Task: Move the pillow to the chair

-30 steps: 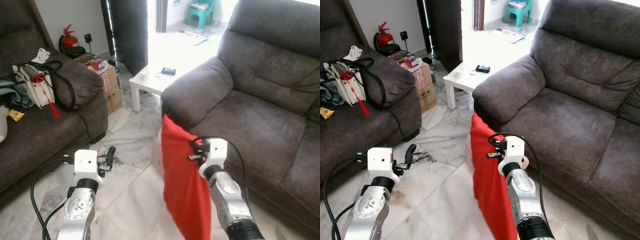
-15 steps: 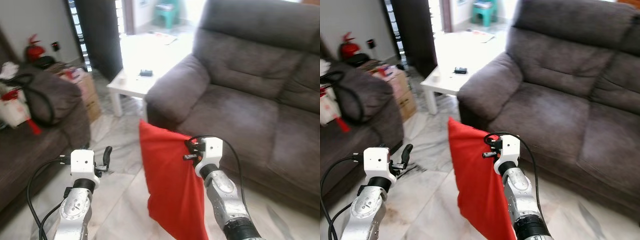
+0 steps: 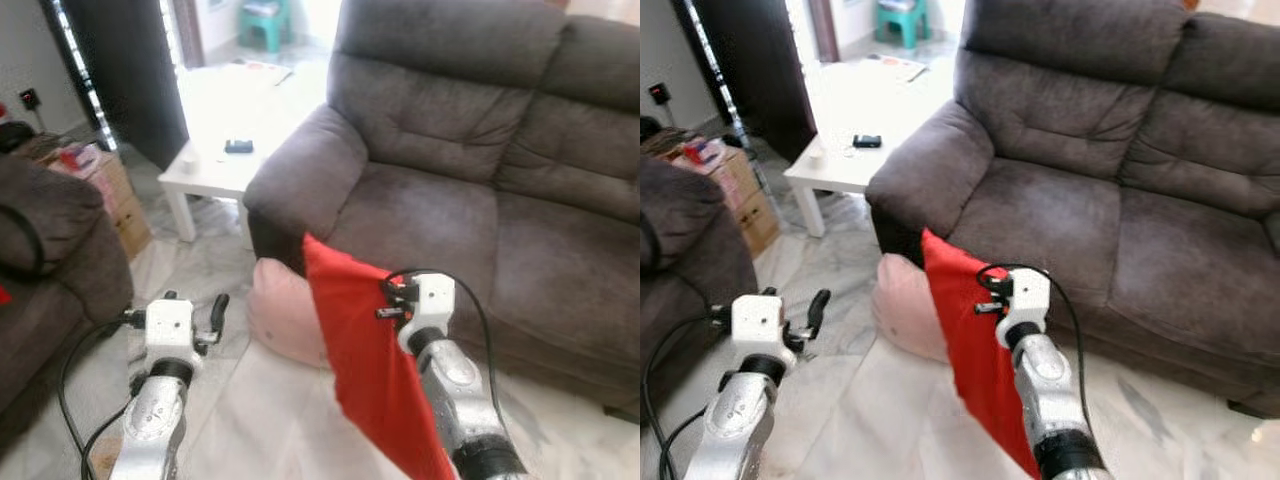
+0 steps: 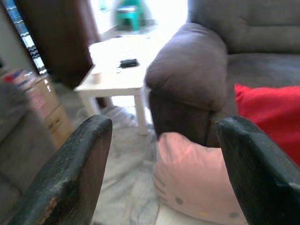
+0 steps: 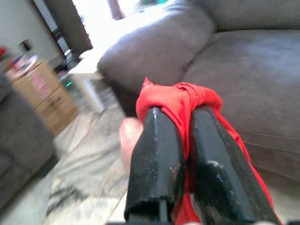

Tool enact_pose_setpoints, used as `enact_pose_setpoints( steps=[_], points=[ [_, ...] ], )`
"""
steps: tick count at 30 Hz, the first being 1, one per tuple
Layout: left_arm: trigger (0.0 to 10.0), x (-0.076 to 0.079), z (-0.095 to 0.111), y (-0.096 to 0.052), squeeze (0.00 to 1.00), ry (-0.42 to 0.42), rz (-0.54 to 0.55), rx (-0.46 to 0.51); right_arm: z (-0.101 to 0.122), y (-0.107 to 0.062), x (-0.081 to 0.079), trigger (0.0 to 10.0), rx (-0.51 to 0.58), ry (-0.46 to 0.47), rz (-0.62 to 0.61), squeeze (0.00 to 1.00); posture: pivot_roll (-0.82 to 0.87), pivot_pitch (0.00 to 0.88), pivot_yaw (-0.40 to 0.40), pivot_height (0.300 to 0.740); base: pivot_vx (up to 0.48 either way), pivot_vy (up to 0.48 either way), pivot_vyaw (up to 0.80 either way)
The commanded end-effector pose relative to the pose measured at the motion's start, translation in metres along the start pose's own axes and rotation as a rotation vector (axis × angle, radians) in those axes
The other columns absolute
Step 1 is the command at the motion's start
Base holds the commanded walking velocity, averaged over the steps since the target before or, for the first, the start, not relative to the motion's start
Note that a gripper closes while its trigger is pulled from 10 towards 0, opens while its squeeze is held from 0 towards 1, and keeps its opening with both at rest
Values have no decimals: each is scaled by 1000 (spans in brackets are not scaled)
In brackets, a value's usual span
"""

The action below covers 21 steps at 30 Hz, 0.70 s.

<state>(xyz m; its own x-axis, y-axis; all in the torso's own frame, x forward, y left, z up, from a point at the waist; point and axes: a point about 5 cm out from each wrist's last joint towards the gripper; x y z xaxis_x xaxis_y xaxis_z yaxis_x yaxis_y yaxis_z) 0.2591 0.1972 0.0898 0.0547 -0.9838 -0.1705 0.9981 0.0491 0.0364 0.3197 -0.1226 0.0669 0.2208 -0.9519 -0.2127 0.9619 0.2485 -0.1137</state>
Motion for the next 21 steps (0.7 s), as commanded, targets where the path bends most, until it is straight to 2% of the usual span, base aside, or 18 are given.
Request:
enact_pose_setpoints(
  steps=[1,10,17,21],
  points=[
    [10000,8,2,1,0,-20,-26,6,25,4,4,10000,119,-27,-3,0,87,6,-12,740,0,0,-775],
    [10000,7,3,2,0,-19,-30,8,25,4,4,10000,123,-20,-2,0,86,10,-8,740,0,0,-703],
    [10000,6,5,3,0,-13,-53,7,28,5,4,10000,119,-42,52,0,88,13,-10,740,0,0,0],
    [10000,1,11,3,0,-45,-76,6,32,7,4,10000,90,-100,157,0,89,14,-12,740,0,0,0]
  ],
)
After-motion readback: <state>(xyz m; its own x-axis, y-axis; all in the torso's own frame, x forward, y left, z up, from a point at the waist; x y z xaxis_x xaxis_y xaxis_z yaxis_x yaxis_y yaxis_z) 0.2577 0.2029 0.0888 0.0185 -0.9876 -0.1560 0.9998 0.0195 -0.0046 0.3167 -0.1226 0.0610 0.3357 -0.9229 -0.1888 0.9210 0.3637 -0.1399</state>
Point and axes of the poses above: a point about 5 cm out from each wrist's last joint towards the gripper, its own y axis pointing out of the wrist towards the gripper, its own z axis along the axis of the wrist's last joint, x = y × z, and after that the axes turned 3 degrees about y, right-handed
